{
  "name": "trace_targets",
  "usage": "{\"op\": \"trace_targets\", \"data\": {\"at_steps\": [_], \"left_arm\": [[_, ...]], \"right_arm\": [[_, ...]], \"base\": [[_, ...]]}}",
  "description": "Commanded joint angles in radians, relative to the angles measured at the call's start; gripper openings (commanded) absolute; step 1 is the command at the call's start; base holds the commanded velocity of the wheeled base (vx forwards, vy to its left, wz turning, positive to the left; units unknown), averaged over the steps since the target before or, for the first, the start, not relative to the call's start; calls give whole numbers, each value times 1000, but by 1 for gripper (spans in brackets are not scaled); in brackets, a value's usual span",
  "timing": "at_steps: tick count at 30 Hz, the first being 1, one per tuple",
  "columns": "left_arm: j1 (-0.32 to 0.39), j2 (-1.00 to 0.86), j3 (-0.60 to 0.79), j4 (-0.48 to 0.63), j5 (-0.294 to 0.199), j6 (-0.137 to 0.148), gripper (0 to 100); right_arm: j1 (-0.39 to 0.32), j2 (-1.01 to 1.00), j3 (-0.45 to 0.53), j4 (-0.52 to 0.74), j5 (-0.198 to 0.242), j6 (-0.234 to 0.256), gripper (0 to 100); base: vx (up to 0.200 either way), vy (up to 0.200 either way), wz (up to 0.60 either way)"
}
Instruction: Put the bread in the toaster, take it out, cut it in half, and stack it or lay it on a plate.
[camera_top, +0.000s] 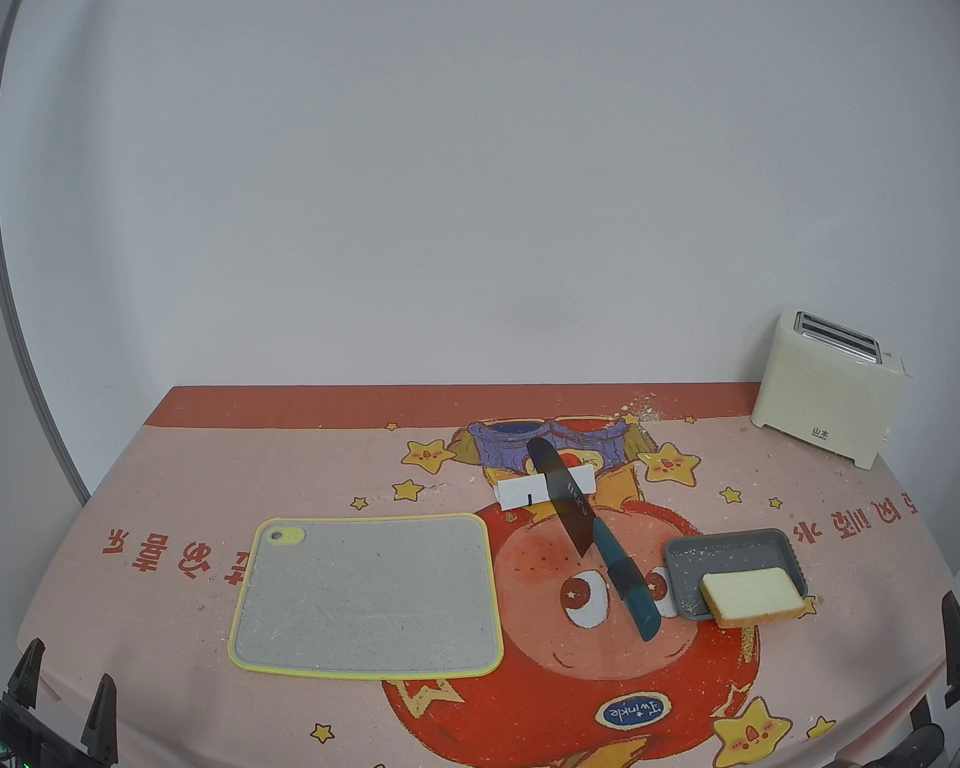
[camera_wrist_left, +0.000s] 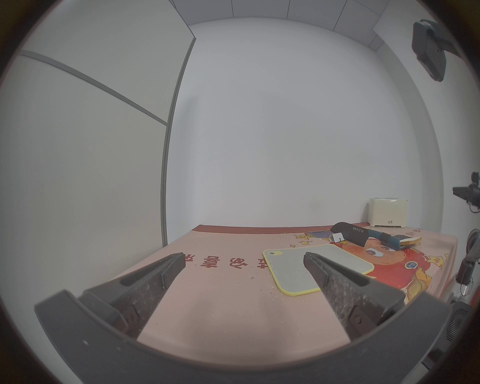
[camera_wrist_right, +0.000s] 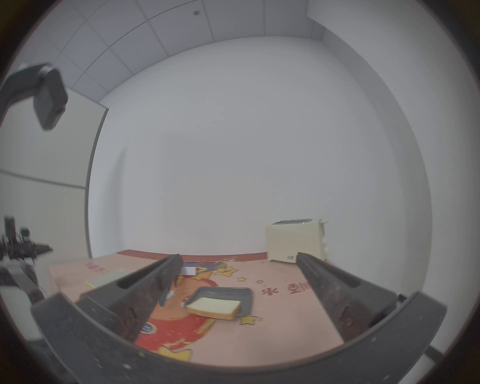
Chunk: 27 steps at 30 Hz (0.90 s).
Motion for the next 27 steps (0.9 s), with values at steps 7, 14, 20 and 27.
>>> {"op": "trace_targets", "data": {"at_steps": [7,14,20,27], "left_arm": [[0,-16,18,-1,0,-1,100],[0,-16,18,-1,0,-1,100],[0,-16,18,-1,0,-1,100],[0,-16,18,-1,0,-1,100]], "right_arm": [[189,623,-203,1,212,539,100],[243,688,-178,4,425,846,100],[237,804,-100,-22,481,895,100],[202,887,-59,-59,518,929,100]], "base": [[0,0,0],[0,0,0],[0,0,0],[0,0,0]]}}
